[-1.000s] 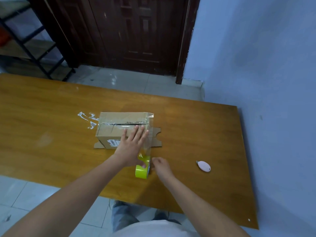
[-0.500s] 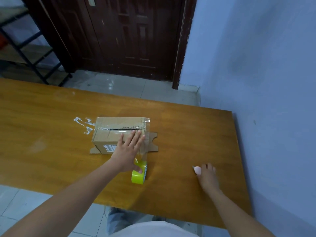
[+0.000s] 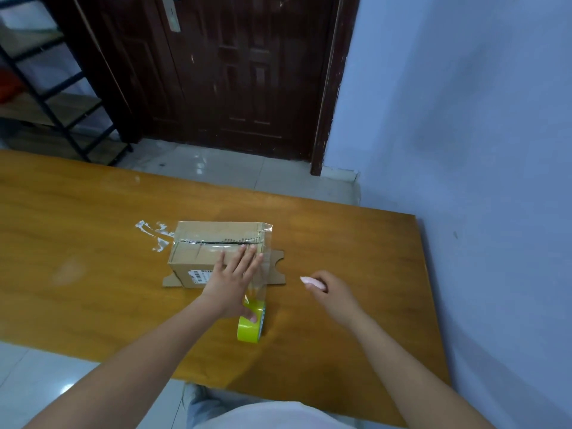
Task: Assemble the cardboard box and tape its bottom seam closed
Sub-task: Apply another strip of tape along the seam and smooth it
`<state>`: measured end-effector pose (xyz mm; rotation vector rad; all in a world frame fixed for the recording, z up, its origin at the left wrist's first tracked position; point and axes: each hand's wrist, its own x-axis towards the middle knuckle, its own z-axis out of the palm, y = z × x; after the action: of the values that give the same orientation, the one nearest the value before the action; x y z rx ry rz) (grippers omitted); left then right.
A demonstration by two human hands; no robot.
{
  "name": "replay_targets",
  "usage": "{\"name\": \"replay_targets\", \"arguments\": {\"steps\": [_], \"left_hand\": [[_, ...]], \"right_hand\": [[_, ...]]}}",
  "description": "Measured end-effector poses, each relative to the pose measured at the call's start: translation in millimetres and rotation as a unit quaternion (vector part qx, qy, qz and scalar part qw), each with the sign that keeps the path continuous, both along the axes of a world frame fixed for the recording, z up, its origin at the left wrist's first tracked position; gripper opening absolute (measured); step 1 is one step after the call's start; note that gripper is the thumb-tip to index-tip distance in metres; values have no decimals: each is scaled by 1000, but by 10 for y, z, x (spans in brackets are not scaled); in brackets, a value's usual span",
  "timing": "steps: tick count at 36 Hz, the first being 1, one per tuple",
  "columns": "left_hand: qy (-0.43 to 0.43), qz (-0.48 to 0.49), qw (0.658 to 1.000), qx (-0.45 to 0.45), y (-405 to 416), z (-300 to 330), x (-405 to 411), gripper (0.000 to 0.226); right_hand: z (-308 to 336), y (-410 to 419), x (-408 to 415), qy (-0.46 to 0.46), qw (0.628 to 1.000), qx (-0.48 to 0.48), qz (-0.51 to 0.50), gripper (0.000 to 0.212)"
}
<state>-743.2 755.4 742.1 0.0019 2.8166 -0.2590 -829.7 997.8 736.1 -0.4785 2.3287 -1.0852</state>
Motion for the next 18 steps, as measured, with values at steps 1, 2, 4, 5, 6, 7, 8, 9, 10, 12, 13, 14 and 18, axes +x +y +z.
{"name": "replay_targets", "arguments": {"steps": [1, 2, 4, 5, 6, 7, 8, 9, 10, 12, 13, 14, 18], "left_hand": [[1, 1, 1000, 0, 2, 0, -1, 136], [3, 2, 1000, 2, 3, 1, -1, 137], [7, 5, 1000, 5, 4, 0, 1, 137], [9, 6, 1000, 6, 1, 0, 4, 138], [10, 6, 1000, 5, 3, -2, 6, 138], [11, 7, 1000, 5, 5, -3, 6, 138], [13, 7, 1000, 5, 8, -5, 8, 138], [14, 7, 1000, 5, 12, -6, 8, 138], [15, 6, 1000, 5, 14, -7, 10, 139], [17, 7, 1000, 6, 11, -13, 13, 139], [18, 7, 1000, 6, 9, -14, 15, 138], [18, 6, 1000, 6, 7, -15, 17, 138], [20, 5, 1000, 6, 10, -21, 17, 137]], "right_hand": [[34, -66, 37, 0, 1000, -11, 12, 9], [66, -132, 78, 3, 999, -20, 25, 11], [98, -253, 162, 25, 998, -21, 56, 17], [101, -313, 200, 42, 997, -14, 70, 21], [99, -365, 236, 60, 995, -5, 79, 24], [91, -409, 266, 73, 994, 2, 83, 25], [78, -446, 291, 79, 993, 5, 83, 26], [63, -476, 312, 79, 993, 6, 82, 27], [50, -500, 330, 76, 994, 7, 82, 27], [27, -537, 351, 74, 994, 11, 79, 28], [22, -554, 356, 76, 994, 12, 78, 28], [21, -570, 357, 79, 994, 13, 77, 28], [35, -653, 343, 77, 994, 19, 74, 27]]}}
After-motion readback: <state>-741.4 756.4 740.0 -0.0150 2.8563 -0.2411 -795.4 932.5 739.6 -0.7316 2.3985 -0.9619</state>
